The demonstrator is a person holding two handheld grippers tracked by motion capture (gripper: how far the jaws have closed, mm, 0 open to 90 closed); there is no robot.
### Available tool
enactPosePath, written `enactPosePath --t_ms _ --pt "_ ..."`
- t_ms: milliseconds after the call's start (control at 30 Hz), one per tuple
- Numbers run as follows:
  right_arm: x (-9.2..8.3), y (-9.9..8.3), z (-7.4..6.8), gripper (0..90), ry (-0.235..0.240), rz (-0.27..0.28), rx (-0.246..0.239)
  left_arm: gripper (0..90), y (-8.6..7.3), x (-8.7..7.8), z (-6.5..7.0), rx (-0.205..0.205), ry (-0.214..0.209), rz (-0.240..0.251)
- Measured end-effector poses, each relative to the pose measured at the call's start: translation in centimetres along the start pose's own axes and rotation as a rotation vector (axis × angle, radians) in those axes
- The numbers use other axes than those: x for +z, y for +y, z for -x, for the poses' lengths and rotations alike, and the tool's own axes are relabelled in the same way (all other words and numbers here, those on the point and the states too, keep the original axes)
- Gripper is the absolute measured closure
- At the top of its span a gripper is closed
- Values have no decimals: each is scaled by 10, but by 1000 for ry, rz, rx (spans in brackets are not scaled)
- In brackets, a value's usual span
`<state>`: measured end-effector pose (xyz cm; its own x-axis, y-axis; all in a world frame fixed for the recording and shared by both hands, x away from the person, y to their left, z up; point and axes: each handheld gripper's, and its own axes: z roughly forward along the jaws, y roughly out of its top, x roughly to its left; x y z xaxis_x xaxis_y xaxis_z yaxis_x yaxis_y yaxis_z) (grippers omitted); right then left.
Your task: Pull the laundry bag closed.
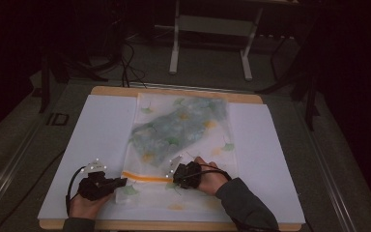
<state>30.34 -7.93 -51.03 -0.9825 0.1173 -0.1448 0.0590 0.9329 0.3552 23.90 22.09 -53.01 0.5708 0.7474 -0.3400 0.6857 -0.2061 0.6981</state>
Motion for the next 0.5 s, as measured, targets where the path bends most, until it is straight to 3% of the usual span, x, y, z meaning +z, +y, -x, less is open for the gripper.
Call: enactPosePath --t_ms 500 --pt "-6 -15 3 846 -10 -12 18 885 0 0 0 -2 2 0"
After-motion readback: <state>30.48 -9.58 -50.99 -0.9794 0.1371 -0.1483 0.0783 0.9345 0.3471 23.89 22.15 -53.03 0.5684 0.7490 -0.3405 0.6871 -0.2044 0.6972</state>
